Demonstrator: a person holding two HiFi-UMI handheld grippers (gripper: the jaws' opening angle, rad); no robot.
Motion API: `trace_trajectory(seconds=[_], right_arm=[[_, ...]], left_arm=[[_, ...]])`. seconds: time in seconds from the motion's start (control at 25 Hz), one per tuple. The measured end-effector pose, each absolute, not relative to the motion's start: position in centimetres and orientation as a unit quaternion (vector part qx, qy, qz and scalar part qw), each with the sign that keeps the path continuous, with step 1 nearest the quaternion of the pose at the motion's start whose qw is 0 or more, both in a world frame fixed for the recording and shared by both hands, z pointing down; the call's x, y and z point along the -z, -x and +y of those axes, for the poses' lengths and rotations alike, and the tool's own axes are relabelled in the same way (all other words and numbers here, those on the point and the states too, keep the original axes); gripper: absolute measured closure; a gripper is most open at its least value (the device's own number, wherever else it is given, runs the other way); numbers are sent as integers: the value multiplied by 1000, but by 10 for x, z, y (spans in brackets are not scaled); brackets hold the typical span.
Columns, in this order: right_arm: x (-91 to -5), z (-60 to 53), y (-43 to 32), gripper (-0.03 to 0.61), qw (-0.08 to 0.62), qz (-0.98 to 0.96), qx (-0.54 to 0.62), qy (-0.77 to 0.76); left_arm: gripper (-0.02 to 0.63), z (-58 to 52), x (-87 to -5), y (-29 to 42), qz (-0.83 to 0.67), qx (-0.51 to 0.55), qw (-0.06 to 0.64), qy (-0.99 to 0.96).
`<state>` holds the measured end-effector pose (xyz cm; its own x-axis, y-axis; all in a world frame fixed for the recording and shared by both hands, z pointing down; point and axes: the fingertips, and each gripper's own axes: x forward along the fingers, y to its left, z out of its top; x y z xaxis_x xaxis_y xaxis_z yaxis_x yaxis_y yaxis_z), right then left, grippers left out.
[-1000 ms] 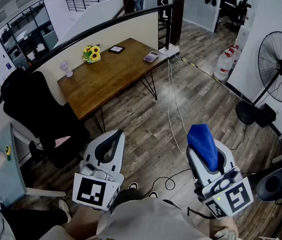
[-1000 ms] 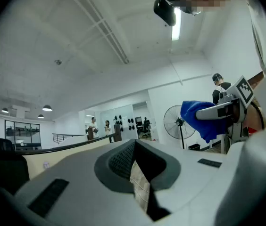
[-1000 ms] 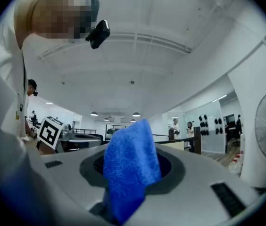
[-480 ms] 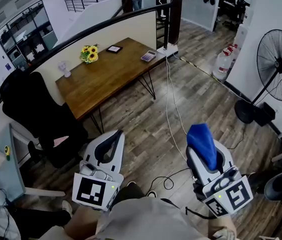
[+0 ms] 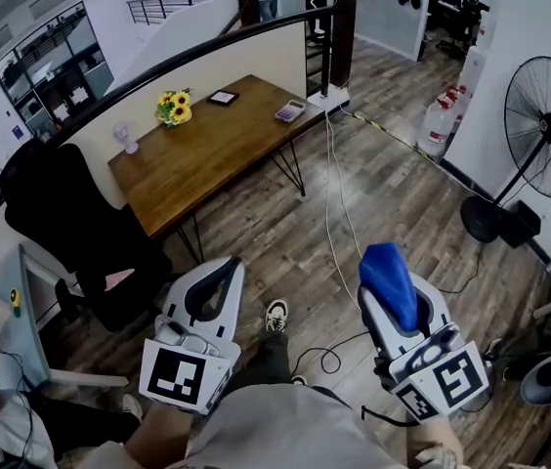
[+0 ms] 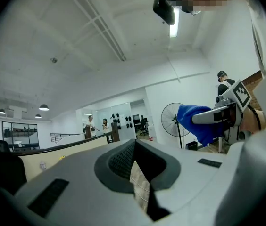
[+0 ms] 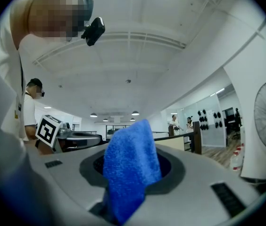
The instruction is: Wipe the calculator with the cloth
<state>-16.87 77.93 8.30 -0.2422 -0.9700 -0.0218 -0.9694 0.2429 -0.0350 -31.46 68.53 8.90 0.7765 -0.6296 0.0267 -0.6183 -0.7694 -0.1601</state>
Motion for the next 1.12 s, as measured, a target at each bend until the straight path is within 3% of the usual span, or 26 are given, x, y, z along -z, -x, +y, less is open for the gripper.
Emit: trace_trajectory(seconds=[0.48, 1.12], right_arm=[[-97, 692, 131, 428, 16, 782, 21, 622], [-104, 460, 65, 428, -8, 770, 50, 636]], left_arm=[[611, 598, -99, 274, 318, 44, 64, 945], [611, 370, -98, 203, 290, 54, 53, 954]])
